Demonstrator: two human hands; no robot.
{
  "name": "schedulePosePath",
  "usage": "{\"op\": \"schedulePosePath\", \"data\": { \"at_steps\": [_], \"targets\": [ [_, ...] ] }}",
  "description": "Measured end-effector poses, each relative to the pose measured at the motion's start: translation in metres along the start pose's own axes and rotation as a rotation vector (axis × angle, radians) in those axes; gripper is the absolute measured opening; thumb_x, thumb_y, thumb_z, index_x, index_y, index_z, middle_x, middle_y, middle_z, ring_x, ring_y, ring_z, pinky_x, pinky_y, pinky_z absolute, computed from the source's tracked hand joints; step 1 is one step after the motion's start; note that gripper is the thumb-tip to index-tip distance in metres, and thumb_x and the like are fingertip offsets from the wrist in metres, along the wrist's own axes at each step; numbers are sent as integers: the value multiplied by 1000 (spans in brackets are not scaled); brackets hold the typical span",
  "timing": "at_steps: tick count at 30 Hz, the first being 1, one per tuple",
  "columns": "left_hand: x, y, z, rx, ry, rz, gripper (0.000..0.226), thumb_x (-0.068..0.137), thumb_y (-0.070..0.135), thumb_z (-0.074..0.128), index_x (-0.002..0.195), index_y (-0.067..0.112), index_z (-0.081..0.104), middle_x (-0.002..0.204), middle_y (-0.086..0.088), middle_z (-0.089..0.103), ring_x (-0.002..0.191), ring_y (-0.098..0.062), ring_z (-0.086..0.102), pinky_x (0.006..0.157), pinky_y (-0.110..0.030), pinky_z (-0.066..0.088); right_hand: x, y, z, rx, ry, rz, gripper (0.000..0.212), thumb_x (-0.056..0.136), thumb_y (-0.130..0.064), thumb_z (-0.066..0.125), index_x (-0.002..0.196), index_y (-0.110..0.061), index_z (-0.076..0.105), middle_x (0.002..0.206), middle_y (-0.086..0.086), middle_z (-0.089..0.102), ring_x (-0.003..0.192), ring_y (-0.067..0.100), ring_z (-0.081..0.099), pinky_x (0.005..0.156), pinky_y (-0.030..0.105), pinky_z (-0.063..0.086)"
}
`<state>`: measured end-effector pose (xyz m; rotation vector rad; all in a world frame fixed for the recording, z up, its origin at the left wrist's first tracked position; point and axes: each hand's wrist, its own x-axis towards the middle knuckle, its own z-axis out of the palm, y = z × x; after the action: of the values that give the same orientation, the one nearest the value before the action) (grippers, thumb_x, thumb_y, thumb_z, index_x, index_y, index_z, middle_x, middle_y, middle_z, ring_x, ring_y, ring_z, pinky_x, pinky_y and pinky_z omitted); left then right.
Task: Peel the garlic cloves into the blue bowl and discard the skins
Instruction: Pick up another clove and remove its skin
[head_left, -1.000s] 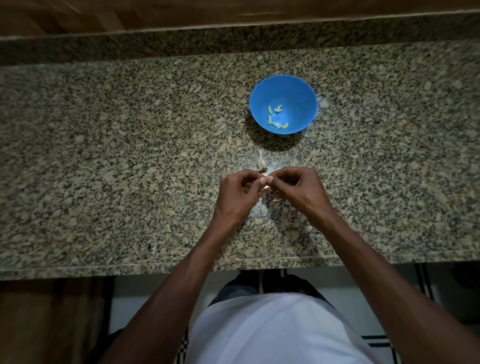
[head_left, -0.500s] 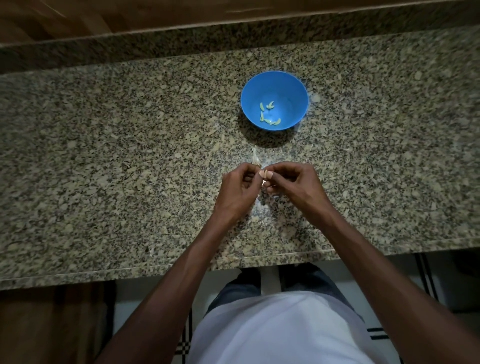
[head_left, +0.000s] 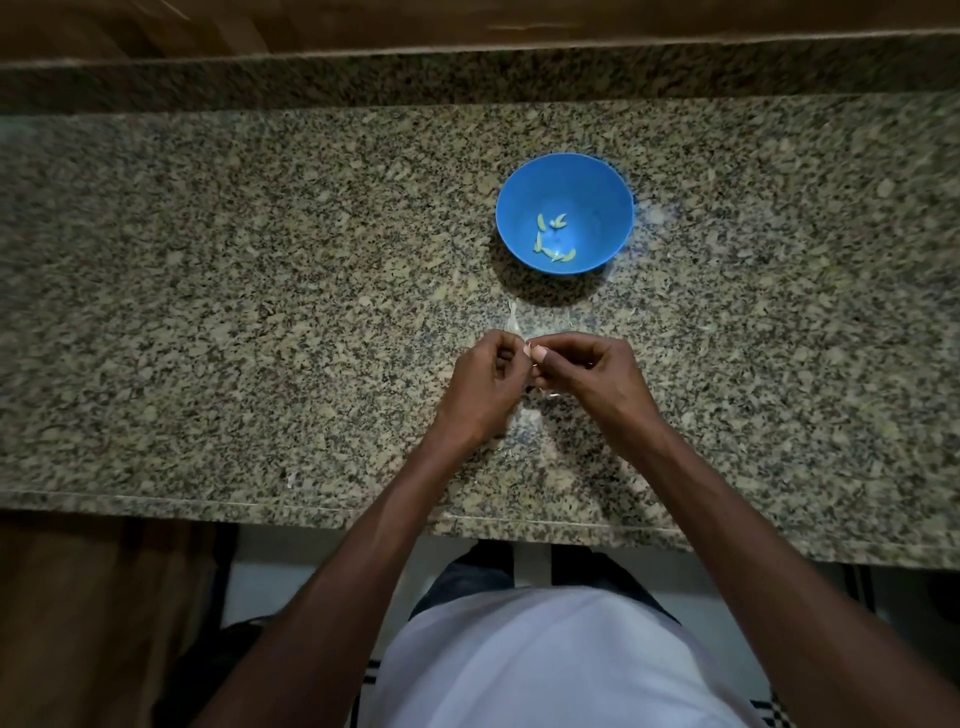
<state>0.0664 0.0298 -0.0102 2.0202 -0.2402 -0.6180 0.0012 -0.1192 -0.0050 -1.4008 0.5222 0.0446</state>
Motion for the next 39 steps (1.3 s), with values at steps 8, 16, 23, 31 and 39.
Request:
{"op": "schedulePosePath", "data": {
  "at_steps": [8, 16, 23, 31, 39],
  "targets": [
    [4, 3, 12, -131, 102, -101, 16, 104, 25, 59, 108, 10, 64, 95, -2, 73, 85, -11, 71, 76, -29, 60, 12, 1, -6, 49, -7, 40, 15, 97, -3, 71, 111, 2, 73, 92, 22, 77, 82, 24, 76, 78, 29, 62],
    [3, 0, 10, -308, 145, -169, 12, 100, 21, 66, 104, 10, 67, 99, -8, 74, 97, -22, 72, 89, -38, 61, 16, 0, -13, 114, -47, 137, 13, 94, -7, 75, 106, -5, 77, 98, 12, 79, 86, 23, 75, 87, 36, 63],
    [0, 3, 8, -360, 152, -109, 19, 92, 15, 78, 108, 9, 70, 105, -10, 75, 103, -22, 73, 95, -42, 61, 16, -2, -16, 49, -50, 120, 22, 90, -13, 81, 109, -3, 76, 97, 15, 78, 88, 22, 76, 80, 35, 62],
    [-3, 9, -2, -270, 132, -38, 24, 85, 13, 85, 106, 7, 76, 103, -3, 79, 93, -19, 78, 84, -43, 65, 15, -2, -18, -135, -57, -4, 21, 89, -20, 83, 105, -9, 80, 98, 6, 81, 94, 25, 78, 86, 47, 64],
    [-6, 7, 1, -95, 224, 74, 17, 89, 11, 79, 106, 8, 77, 97, 2, 77, 83, -7, 75, 74, -28, 64, 10, 2, -12, -105, -47, -4, 24, 89, -19, 83, 110, -8, 80, 100, 6, 81, 94, 23, 78, 88, 46, 64]
  ]
}}
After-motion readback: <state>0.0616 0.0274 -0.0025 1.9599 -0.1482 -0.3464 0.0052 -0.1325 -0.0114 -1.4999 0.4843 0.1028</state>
